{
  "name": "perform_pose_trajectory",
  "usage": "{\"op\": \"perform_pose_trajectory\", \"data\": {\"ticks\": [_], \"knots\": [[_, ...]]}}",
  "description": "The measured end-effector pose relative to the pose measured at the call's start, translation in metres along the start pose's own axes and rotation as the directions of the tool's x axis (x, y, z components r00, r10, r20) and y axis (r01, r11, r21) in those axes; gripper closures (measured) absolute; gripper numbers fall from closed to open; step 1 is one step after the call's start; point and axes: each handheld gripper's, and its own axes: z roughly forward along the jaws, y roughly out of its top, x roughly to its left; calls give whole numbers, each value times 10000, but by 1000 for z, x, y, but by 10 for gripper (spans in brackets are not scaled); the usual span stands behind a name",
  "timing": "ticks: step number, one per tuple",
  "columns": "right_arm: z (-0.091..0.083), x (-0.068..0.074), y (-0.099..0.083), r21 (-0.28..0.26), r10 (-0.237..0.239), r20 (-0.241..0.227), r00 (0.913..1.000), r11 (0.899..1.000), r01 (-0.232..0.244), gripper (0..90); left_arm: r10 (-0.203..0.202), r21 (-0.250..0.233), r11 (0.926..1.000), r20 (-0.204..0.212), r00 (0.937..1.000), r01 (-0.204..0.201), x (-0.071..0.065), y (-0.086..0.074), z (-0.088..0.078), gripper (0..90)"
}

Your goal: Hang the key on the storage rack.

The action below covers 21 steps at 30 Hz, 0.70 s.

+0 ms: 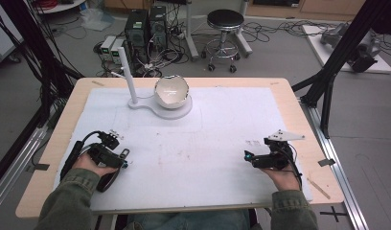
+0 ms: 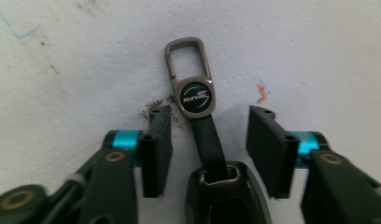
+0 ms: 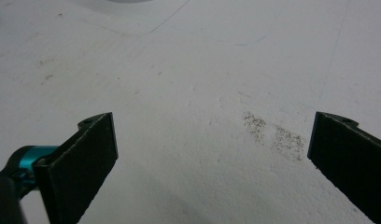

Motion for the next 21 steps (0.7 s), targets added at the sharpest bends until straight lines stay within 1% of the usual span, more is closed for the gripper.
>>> {"op": "perform_pose_trajectory", "data": {"ticks": [1,2,3,4,7,10,12,16,21], "knots": [[0,0,0,3,-10,1,10000,10000,10,6,3,92,10000,-32,10000,-2,0,1,0,593],[0,0,0,12,-15,20,10000,10000,15,6,3,92,10000,-32,10000,-2,0,1,0,655],[0,0,0,12,-15,20,10000,10000,15,6,10,202,9998,-48,10000,-9,0,2,0,655],[0,0,0,20,28,20,10000,10000,-28,6,-40,334,9994,-24,10000,41,0,3,0,728],[1,0,0,64,-11,71,10000,10000,10,6,-164,383,9991,57,9999,161,2,4,1,734],[0,0,0,55,-25,86,10000,10000,25,6,-118,397,9991,-83,9999,121,1,4,1,747],[0,0,0,67,-6,96,10000,10000,5,6,-245,393,9989,28,9997,244,2,4,1,810],[0,0,0,79,-20,85,10000,10000,19,6,-224,340,9992,15,9997,224,3,4,1,828],[0,0,0,35,-26,107,9999,10000,26,6,-304,299,9991,120,9995,301,4,3,0,840]]}}
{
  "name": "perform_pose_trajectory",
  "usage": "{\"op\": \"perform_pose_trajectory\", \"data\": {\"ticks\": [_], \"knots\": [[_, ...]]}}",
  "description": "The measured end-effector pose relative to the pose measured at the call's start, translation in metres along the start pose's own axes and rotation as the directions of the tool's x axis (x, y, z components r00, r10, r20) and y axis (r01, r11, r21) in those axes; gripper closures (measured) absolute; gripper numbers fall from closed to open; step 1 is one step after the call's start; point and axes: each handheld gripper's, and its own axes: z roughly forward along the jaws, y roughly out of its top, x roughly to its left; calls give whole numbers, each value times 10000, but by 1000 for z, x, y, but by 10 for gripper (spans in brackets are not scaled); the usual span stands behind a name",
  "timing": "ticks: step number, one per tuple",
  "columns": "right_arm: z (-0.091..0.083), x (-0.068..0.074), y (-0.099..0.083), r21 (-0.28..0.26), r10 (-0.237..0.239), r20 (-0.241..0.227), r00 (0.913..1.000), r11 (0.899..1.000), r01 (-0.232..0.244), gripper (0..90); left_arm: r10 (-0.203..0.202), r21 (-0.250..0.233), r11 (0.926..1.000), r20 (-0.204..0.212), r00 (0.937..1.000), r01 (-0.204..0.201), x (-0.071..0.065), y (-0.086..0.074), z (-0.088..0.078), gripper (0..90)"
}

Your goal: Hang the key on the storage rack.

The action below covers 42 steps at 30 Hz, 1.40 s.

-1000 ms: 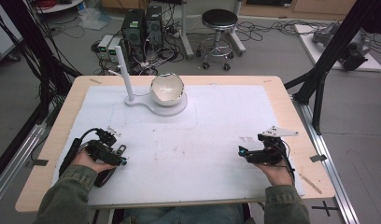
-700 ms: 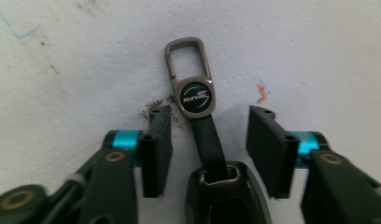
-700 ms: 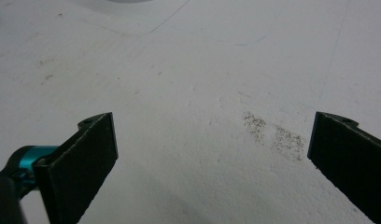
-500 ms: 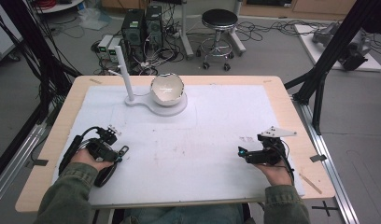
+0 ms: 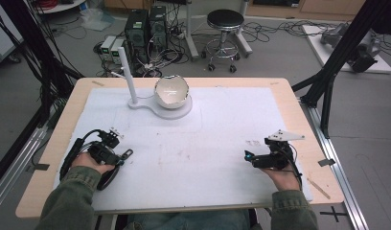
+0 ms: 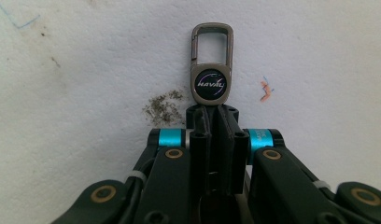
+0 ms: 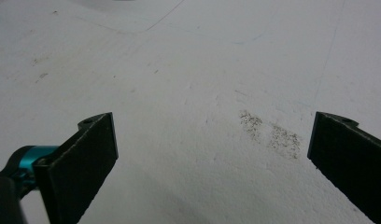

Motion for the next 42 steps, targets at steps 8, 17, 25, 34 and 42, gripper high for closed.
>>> {"op": "perform_pose_trajectory", "data": {"ticks": [8,17,25,34,42], "knots": [[-1,0,0,1,51,28,10000,10000,-51,6,130,-70,9999,386,9992,-127,0,0,-2,842],[0,0,0,6,37,25,10000,10000,-37,6,436,-612,9974,818,9957,-387,1,6,-16,840],[0,0,0,22,82,18,10000,10000,-82,6,559,-959,9943,921,9942,-470,5,15,-38,840],[0,0,0,56,43,3,10000,10000,-43,6,814,-1173,9909,1312,9880,-661,10,28,-61,840],[1,0,0,105,44,-85,10000,9999,-43,6,1169,-1296,9864,1244,9853,-1006,12,43,-80,839]]}}
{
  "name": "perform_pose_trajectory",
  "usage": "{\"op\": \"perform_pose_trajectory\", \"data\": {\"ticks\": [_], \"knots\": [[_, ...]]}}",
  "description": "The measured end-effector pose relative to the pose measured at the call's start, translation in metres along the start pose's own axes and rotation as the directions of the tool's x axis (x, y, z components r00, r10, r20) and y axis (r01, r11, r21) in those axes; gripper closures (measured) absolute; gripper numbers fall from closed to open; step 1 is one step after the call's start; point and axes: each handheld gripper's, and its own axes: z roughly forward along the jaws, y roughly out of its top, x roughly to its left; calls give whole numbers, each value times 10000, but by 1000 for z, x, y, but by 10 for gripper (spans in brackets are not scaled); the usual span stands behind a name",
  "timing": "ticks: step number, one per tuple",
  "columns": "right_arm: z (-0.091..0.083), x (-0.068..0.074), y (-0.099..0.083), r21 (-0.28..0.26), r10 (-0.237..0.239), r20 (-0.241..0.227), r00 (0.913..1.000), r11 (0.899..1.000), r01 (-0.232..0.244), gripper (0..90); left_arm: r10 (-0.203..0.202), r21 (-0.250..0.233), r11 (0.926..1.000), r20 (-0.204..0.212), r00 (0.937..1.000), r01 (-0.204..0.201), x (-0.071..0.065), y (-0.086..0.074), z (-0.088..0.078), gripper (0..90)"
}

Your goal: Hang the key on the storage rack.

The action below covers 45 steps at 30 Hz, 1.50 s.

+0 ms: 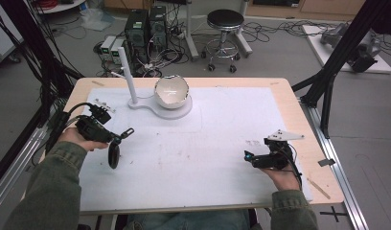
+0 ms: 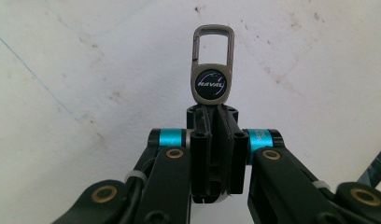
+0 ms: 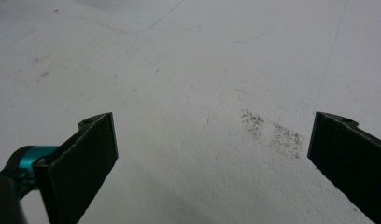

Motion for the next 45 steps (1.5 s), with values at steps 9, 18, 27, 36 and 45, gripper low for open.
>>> {"op": "perform_pose_trajectory", "data": {"ticks": [9,18,27,36,45], "knots": [[0,0,0,63,-7,-17,10000,10000,7,6,119,-182,9998,-218,9997,-123,13,26,-27,838],[1,0,-1,135,-19,-8,10000,9999,19,6,354,-97,9993,-368,9987,-358,23,50,-35,836],[4,1,-2,447,-50,50,10000,9990,47,6,336,-244,9991,-550,9979,-350,37,73,-48,836],[4,-2,-2,466,43,116,9999,9989,-49,6,165,-501,9985,-987,9950,-215,50,95,-65,834],[4,-2,-2,425,127,24,9999,9990,-128,6,-71,-1165,9932,-1158,9932,-65,70,111,-81,834]]}}
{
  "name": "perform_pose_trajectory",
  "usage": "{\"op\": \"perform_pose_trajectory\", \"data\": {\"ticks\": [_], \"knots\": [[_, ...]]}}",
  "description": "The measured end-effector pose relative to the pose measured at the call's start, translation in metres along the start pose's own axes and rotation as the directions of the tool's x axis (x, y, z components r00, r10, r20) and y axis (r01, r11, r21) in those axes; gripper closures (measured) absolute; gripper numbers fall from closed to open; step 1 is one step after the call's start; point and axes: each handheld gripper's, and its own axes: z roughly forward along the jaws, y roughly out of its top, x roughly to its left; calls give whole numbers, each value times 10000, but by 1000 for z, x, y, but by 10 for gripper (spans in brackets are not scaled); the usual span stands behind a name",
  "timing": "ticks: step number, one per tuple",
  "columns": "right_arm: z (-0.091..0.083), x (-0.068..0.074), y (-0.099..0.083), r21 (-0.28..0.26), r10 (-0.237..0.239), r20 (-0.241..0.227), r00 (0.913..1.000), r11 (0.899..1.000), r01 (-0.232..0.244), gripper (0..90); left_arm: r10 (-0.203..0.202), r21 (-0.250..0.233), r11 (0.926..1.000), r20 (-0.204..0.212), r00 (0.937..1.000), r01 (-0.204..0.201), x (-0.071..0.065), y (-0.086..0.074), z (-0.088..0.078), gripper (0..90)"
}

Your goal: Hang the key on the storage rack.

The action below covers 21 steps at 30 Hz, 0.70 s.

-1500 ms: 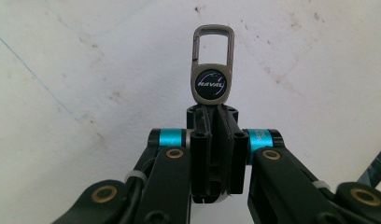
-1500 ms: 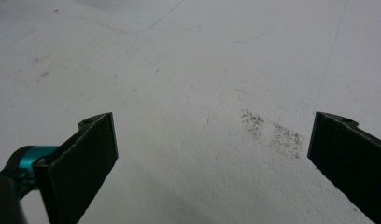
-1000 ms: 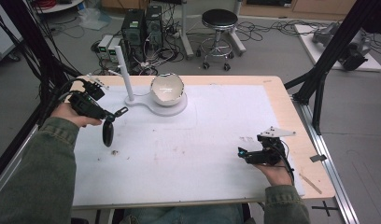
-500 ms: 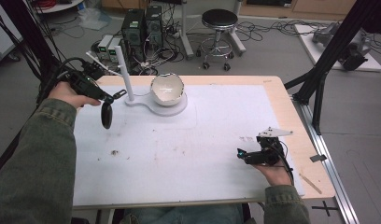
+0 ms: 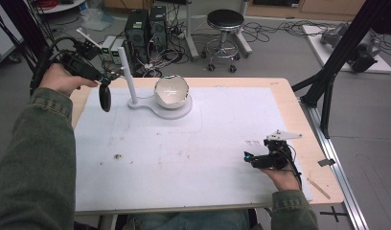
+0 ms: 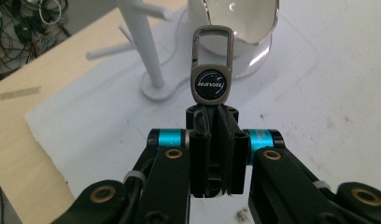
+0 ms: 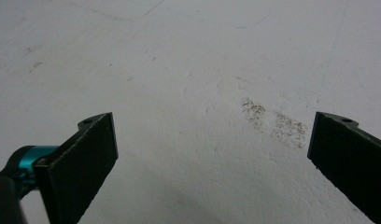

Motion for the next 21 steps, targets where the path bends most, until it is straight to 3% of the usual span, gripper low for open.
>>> {"op": "perform_pose_trajectory", "data": {"ticks": [2,3,7,12,15,21], "knots": [[0,0,0,-20,-33,-16,10000,10000,33,6,-62,-114,9999,19,10000,62,5,3,0,834],[-1,0,0,-24,-20,-8,10000,10000,20,6,-105,-67,9999,-185,9998,103,8,6,1,834],[-1,-1,-1,-21,81,-1,10000,10000,-81,6,45,151,9999,-513,9987,-37,8,12,6,834],[-1,-1,-1,-36,80,-70,9999,10000,-80,6,52,261,9997,-590,9982,-37,7,18,13,833],[-2,-1,-1,9,162,-59,9999,9999,-162,6,90,430,9991,-970,9952,-48,8,20,19,833],[-2,-2,-2,55,165,-51,9999,9998,-165,6,234,485,9987,-1146,9931,-180,8,21,25,833]]}}
